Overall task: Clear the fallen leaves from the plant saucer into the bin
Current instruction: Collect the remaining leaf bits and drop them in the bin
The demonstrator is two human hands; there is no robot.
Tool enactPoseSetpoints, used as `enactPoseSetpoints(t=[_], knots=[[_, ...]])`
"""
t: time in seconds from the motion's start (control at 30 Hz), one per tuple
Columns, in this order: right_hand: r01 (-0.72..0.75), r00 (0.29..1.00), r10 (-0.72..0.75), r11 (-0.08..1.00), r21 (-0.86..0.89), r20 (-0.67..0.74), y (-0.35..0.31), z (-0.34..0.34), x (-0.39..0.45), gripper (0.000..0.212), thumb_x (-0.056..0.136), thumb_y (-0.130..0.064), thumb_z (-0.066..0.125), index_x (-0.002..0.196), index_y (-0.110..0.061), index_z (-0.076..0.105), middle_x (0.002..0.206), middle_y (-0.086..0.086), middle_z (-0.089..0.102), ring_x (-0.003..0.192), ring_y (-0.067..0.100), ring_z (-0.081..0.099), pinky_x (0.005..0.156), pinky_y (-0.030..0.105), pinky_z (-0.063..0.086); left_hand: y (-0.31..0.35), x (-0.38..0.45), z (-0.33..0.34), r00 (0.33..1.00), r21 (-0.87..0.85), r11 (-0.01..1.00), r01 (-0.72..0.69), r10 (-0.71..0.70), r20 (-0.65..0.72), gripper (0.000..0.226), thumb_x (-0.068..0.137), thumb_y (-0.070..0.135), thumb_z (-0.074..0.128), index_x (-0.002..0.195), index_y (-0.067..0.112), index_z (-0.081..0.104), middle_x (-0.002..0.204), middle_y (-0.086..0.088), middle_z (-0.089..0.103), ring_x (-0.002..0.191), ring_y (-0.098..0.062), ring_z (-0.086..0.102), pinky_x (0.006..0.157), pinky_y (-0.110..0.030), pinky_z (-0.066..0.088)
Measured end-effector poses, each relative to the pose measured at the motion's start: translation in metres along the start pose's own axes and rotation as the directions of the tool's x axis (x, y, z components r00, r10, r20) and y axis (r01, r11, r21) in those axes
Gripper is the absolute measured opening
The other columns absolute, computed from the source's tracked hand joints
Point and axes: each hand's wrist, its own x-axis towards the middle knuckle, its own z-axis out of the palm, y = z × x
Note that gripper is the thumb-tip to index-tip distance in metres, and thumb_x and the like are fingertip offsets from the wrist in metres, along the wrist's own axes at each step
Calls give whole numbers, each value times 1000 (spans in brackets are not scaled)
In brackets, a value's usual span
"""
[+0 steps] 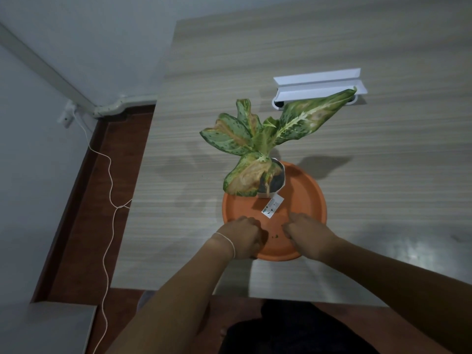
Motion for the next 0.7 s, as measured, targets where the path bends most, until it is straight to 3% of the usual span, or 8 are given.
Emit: enactPoseSetpoints(t=[0.13, 0.27, 0.4, 0.53, 0.7], knots=[[-37, 998, 34, 998, -45, -62, -4, -3, 0, 21, 88, -19, 53, 107, -18, 60, 113, 10, 54, 102, 30, 51, 85, 41, 46, 7, -3, -8, 989, -37, 990, 134, -137, -62, 36, 82, 35, 62, 109, 10, 61, 111, -15, 53, 100, -32, 50, 82, -39, 48], [-82, 997, 82, 996, -22, -11, -3, -7, 4, 24, 87, -21, 56, 111, -21, 59, 116, 9, 54, 104, 28, 51, 90, 41, 47, 10, 0, -10, 975, -52, 974, 221, -222, -5, 47, 78, 42, 70, 116, 17, 61, 115, -15, 52, 103, -35, 51, 88, -41, 47], [-86, 996, 87, 995, -42, 16, -5, -4, 4, 19, 90, -17, 51, 106, -19, 60, 115, 12, 56, 100, 29, 54, 89, 42, 48, 19, 3, -10, 961, -119, 955, 272, -275, -14, 35, 80, 27, 69, 112, 14, 65, 115, -16, 56, 101, -32, 56, 84, -35, 49], [-95, 995, 98, 991, -90, 26, -10, -8, 5, 22, 93, -15, 48, 111, -16, 60, 120, 14, 55, 105, 30, 55, 91, 39, 46, 25, 8, -9, 955, -177, 942, 285, -294, -27, 34, 83, 18, 67, 117, 13, 65, 122, -18, 55, 109, -32, 54, 90, -35, 49], [-121, 989, 125, 991, -54, 78, -18, -14, 9, 21, 94, -9, 48, 108, -11, 63, 121, 16, 57, 104, 30, 61, 88, 37, 50, 35, 15, -4, 953, -203, 940, 275, -294, -69, 30, 87, 18, 60, 115, 6, 65, 125, -23, 51, 104, -39, 57, 92, -37, 49]])
